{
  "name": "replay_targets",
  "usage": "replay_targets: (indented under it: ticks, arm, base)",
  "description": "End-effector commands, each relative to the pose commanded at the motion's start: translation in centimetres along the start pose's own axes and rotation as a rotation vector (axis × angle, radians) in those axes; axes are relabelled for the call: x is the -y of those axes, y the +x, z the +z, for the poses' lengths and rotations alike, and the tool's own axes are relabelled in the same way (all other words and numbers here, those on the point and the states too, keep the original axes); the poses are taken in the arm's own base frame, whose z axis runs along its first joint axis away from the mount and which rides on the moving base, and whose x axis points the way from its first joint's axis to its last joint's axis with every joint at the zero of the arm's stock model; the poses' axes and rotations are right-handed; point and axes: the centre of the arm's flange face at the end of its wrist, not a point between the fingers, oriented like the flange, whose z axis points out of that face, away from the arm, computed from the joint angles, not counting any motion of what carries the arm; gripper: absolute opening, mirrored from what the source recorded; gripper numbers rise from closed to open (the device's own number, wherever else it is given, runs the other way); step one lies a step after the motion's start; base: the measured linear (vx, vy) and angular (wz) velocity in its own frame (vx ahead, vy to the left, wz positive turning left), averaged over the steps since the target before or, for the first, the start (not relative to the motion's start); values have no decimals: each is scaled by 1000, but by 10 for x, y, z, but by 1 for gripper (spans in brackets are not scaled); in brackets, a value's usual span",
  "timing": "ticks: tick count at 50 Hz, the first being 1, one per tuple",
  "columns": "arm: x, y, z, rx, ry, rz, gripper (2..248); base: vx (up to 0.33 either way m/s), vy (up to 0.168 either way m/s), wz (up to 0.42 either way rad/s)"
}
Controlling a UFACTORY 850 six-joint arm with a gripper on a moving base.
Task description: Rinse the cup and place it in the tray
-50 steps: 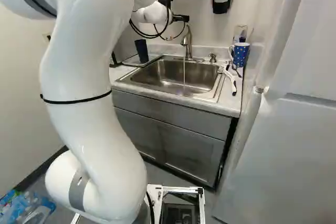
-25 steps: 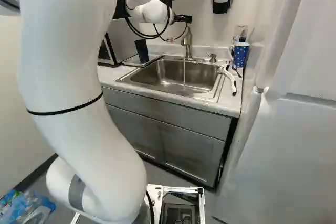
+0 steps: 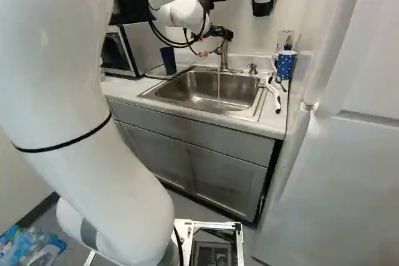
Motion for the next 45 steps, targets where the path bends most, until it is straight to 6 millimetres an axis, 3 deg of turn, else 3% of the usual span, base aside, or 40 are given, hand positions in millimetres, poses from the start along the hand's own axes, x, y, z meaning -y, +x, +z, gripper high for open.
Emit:
replay_targets:
  ticks: [45]
  arm:
    - [-1, -44, -16, 473, 16, 3, 247]
  base:
    - [0, 0, 0]
